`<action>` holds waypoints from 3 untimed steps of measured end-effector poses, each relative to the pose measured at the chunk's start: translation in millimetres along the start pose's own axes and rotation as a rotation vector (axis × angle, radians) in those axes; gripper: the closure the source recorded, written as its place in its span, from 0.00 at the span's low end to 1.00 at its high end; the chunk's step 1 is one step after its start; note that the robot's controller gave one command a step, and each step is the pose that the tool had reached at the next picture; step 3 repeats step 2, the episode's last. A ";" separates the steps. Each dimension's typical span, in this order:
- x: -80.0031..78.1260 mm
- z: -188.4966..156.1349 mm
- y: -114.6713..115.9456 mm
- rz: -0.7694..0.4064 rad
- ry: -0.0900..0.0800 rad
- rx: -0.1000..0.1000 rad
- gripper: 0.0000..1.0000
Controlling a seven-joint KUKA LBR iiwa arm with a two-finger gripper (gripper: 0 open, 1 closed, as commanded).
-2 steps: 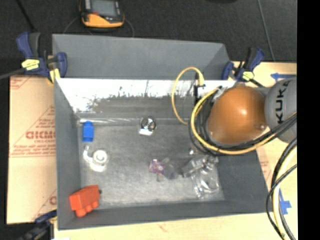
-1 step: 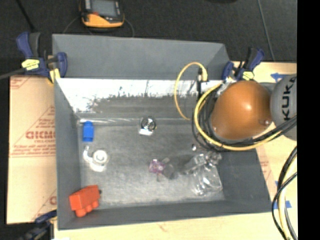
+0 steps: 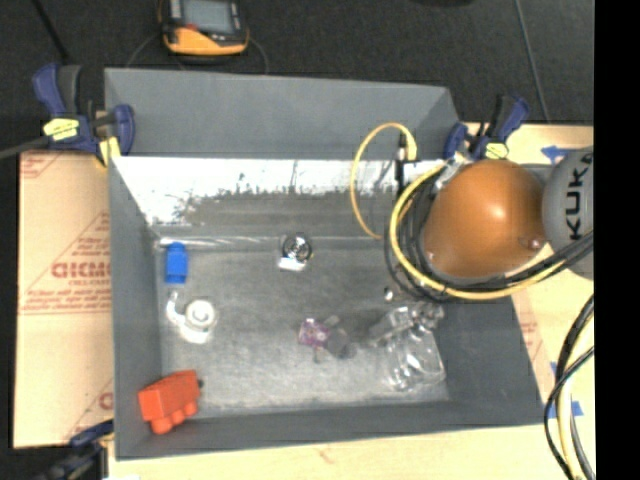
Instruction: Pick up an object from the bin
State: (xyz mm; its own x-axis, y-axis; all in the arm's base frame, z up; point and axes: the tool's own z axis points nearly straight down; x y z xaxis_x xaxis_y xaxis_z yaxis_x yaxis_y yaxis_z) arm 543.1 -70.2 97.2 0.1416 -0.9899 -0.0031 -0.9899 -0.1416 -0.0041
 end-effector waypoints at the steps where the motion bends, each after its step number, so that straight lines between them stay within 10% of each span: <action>1: 0.4 -33.6 -0.7 0.006 0.002 0.001 1.00; 3: 0.3 -35.5 -0.9 0.015 0.000 0.001 1.00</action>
Offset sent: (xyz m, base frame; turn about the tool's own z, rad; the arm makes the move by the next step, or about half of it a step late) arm -0.0001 -0.0001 0.0326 0.0000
